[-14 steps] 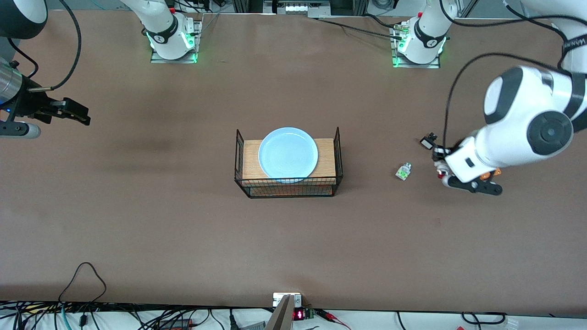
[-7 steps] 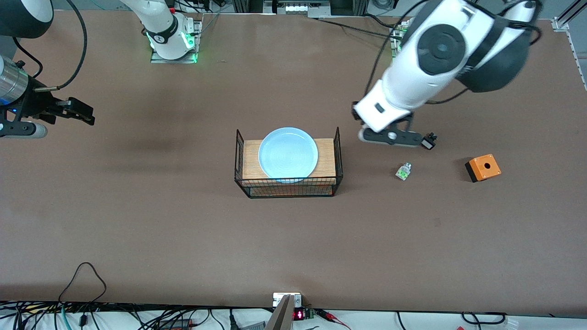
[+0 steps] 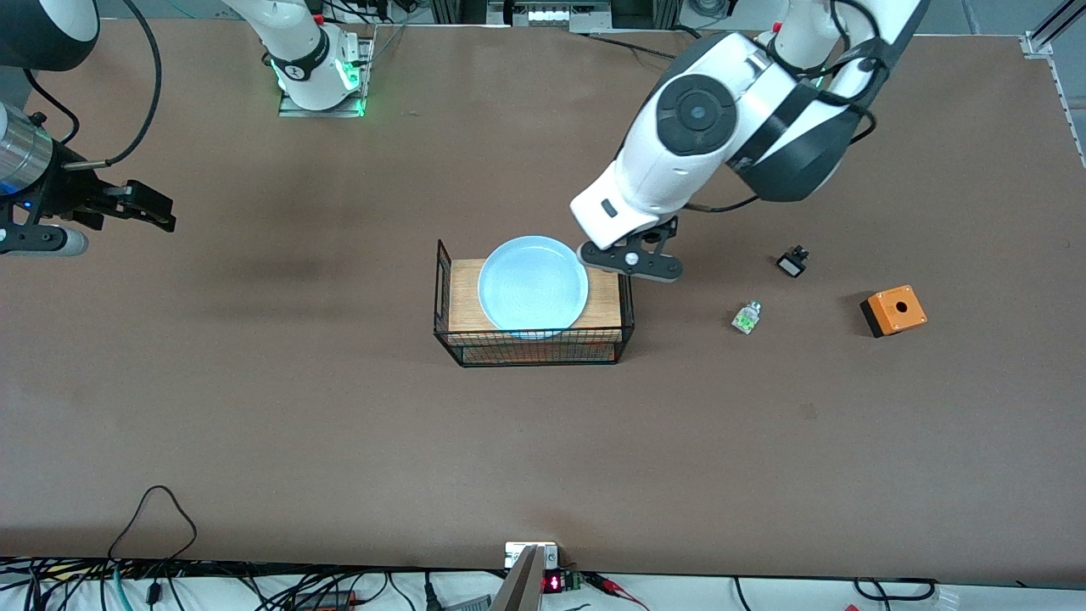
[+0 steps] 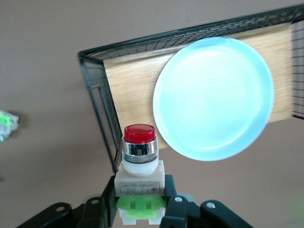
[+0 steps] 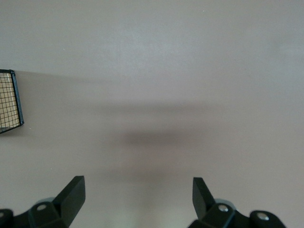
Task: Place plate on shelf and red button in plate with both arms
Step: 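Carry the red-topped button with the left gripper over the plate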
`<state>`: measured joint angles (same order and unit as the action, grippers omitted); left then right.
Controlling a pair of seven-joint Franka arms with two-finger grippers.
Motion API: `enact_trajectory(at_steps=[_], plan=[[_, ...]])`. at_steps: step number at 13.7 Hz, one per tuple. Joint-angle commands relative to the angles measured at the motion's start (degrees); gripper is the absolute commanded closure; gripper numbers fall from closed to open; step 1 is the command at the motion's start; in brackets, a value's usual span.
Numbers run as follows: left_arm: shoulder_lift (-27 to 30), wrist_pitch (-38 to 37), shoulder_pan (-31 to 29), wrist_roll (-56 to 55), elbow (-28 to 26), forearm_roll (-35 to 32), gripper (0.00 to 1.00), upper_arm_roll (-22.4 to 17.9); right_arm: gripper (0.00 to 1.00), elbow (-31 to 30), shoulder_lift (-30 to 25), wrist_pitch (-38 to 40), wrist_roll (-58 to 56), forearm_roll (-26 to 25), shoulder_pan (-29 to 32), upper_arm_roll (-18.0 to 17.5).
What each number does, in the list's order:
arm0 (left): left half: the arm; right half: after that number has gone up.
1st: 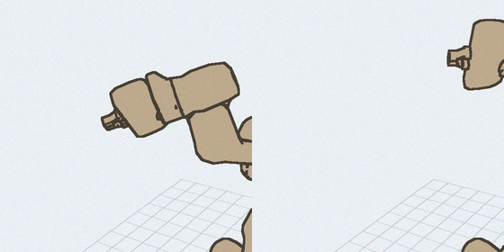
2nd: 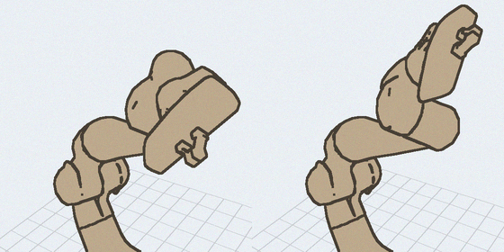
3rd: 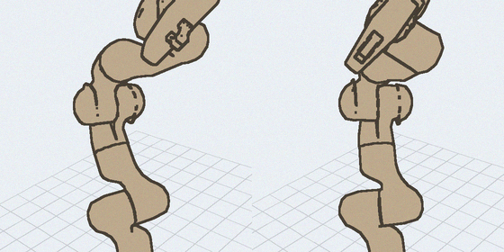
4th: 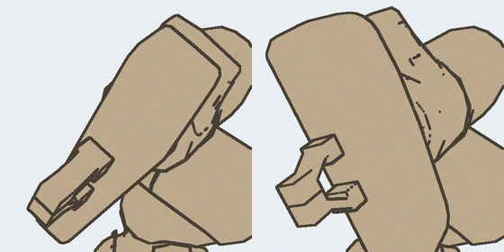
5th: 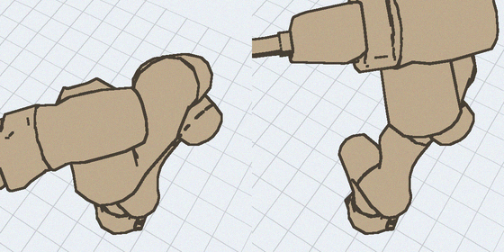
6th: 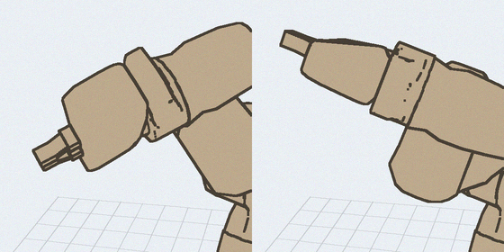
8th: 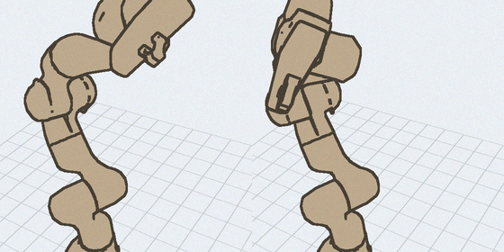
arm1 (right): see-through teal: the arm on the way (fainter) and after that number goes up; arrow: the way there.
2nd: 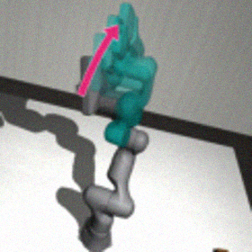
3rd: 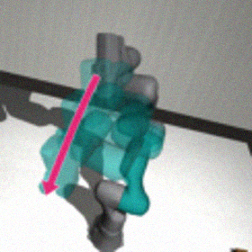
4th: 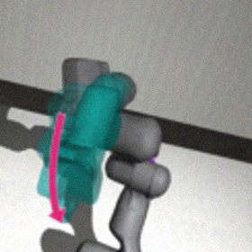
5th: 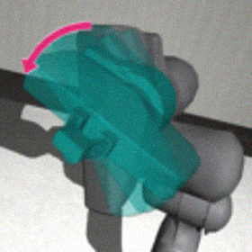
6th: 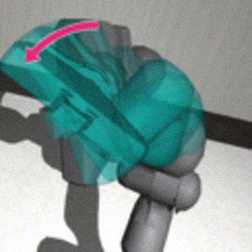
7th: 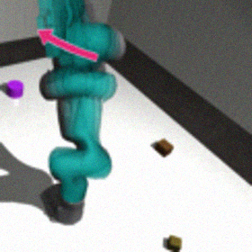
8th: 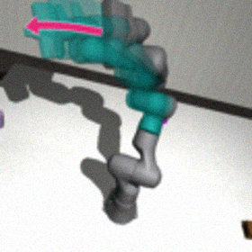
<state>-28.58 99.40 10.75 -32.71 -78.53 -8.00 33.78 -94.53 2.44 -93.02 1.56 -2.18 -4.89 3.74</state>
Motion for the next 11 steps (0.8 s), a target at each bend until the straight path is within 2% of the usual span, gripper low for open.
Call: enact_trajectory(at_steps=[1, 3, 6, 7, 8, 11], plan=[[-4.11, 0.44, 3.93, -4.27, 4.77, -4.92, 0.78, -0.12, 0.00, -0.22, -0.42, -0.05, -0.59, 0.33, -0.21, 0.04], [-5.43, 1.58, 5.07, -4.64, 6.81, -5.10, 0.78, -0.21, 0.00, -0.22, -0.42, -0.14, -0.59, 0.33, -0.21, 0.04], [-8.85, 9.40, 6.12, -4.47, 6.37, -5.80, 0.78, -0.29, 0.00, -0.22, -0.33, -0.23, -0.59, 0.33, -0.21, 0.04], [-9.39, 9.59, 7.26, -4.21, 6.37, -7.54, 0.76, -0.47, 0.00, -0.22, -0.25, -0.23, -0.59, 0.25, -0.21, 0.13], [-10.70, 9.85, 7.62, -4.38, 6.46, -9.47, 0.70, -0.56, 0.00, -0.22, -0.16, -0.23, -0.59, 0.24, -0.21, 0.04], [-13.60, 13.28, 8.58, -4.47, 6.28, -9.93, 0.77, -0.56, 0.00, -0.22, 0.28, -0.23, -0.59, 0.24, -0.21, 0.13]])
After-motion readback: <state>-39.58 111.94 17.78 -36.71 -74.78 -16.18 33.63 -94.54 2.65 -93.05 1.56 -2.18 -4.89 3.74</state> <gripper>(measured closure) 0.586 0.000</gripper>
